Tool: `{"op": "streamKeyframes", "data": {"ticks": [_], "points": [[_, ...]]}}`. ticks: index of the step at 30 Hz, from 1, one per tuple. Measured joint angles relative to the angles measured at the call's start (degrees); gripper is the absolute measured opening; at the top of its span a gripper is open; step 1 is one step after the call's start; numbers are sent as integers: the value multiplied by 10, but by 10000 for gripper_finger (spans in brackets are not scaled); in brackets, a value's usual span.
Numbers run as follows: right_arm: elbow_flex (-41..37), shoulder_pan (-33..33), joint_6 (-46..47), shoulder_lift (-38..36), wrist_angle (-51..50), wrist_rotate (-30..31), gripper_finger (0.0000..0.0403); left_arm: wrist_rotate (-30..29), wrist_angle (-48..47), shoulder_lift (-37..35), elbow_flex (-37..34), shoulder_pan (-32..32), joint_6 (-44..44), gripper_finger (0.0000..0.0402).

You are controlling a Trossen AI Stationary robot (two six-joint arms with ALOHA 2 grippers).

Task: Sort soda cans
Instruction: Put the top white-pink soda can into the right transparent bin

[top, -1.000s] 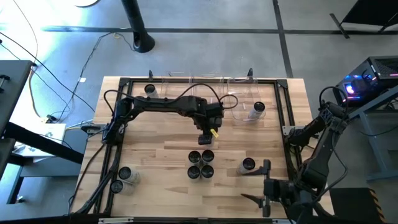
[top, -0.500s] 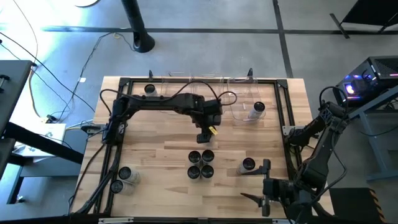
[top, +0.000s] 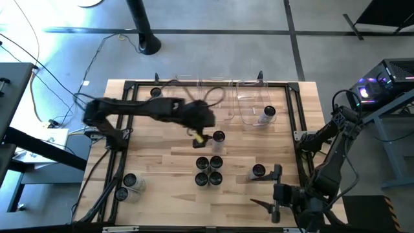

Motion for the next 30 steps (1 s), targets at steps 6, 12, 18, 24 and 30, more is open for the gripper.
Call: {"op": "streamKeyframes", "data": {"ticks": [6,12,18,24,30], "points": [[0,-60,-4,1,-18,-8,310,-32,274,-151,-242,-20,-55,328],[0,-188,-128,1,-2,-103,310,-62,567,-232,-419,-55,-79,328],[-11,-320,-272,4,102,-264,310,-138,682,-236,-495,-84,-95,328],[-57,-403,-317,6,153,-318,310,-194,753,-209,-522,-102,-96,328],[-94,-446,-312,13,191,-349,310,-195,764,-178,-522,-103,-103,328]]}}
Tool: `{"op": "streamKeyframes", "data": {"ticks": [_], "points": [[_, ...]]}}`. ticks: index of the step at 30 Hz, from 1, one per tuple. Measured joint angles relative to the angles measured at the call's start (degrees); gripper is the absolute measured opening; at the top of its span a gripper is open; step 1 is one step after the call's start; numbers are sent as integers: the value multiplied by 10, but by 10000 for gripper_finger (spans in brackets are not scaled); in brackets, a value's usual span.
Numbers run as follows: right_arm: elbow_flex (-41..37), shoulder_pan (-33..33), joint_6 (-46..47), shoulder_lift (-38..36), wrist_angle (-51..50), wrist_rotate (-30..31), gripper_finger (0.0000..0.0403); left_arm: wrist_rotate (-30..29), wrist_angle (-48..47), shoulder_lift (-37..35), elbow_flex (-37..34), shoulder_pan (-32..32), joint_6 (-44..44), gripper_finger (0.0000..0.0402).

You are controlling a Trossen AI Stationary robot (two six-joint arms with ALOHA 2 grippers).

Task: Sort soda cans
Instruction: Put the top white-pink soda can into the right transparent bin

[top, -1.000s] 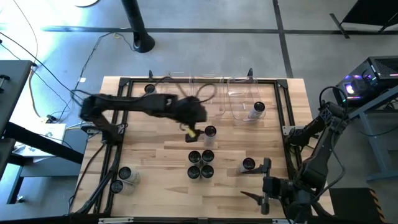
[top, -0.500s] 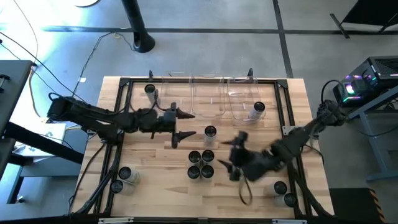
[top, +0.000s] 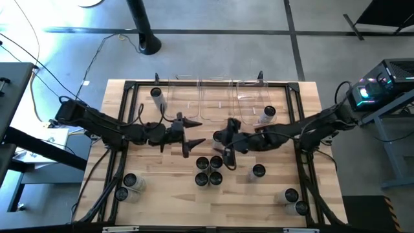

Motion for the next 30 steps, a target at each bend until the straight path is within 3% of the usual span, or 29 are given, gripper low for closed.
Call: {"op": "streamKeyframes", "data": {"ticks": [12,17,30], "points": [[-74,-71,45,0,74,-7,310,0,31,39,0,1,-23,328],[-101,-88,56,-1,114,-59,310,0,31,36,0,3,-26,328],[-75,-89,43,0,118,-55,310,-1,30,36,0,3,-26,328]]}}
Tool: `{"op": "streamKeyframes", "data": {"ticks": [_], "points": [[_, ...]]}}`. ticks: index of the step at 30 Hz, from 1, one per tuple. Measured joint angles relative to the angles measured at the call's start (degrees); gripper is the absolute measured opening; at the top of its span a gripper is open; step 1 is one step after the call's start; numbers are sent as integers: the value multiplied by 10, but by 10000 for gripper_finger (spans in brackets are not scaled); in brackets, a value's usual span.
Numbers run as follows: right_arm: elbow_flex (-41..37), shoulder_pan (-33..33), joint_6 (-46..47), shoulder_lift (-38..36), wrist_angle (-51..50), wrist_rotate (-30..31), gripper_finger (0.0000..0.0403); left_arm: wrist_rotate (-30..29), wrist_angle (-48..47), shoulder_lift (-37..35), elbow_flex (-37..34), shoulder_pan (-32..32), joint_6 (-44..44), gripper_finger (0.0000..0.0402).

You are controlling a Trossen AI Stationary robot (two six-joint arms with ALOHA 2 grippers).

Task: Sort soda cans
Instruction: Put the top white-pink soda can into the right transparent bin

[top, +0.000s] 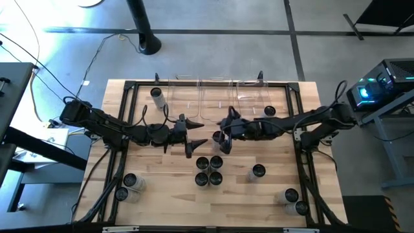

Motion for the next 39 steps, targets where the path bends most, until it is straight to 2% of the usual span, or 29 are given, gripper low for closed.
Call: {"op": "streamKeyframes", "data": {"ticks": [6,10,20,23,27,28,32,39], "points": [[4,3,16,-1,-18,-48,310,0,-1,0,0,0,0,328],[4,10,25,1,-45,-28,310,1,-1,0,0,0,0,328],[4,12,13,45,-39,-14,308,1,-6,0,0,0,-1,328],[4,12,11,45,-34,-6,290,1,-11,0,0,0,-3,328],[4,15,15,27,-44,3,239,1,-17,0,0,0,-7,328],[4,16,15,17,-47,8,238,1,-19,0,0,0,-7,328],[21,28,25,-40,-100,60,238,1,-22,0,0,0,-11,328],[58,51,61,-175,-262,214,238,1,-28,0,0,0,-16,328]]}}
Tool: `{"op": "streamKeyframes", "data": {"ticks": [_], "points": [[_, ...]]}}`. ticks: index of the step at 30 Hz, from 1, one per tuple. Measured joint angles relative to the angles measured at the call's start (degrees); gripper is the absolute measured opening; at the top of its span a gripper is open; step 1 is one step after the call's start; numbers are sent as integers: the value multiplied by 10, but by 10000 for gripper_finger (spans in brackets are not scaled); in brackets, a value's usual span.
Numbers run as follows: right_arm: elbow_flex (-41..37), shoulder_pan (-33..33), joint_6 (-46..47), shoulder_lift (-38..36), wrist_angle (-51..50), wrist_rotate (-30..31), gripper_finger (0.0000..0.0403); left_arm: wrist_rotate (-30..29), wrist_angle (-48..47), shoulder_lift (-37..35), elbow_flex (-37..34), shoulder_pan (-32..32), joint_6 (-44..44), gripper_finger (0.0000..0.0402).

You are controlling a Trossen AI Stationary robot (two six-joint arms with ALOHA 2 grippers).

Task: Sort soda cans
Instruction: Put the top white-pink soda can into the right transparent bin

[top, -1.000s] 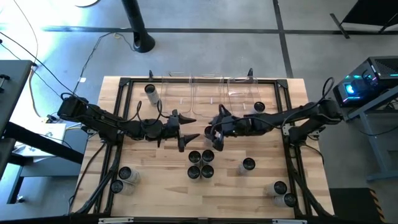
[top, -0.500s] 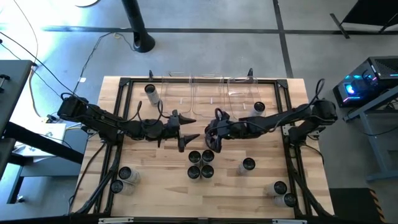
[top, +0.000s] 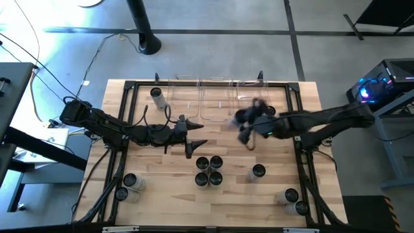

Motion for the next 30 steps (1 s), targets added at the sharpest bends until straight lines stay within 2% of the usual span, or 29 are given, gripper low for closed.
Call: {"op": "streamKeyframes", "data": {"ticks": [4,6,8,16,22,30], "points": [[0,-13,47,-63,-118,72,238,0,0,0,0,0,0,328],[-8,-28,76,-82,-163,82,238,0,0,0,0,0,0,328],[-32,-44,80,-97,-163,78,238,0,2,0,0,0,0,328],[-132,-119,55,-104,-73,-9,238,0,2,0,0,0,0,328],[-166,-179,40,-104,-30,-89,238,0,2,0,0,0,0,328],[-220,-221,39,-101,17,-144,238,0,3,0,0,0,0,328]]}}
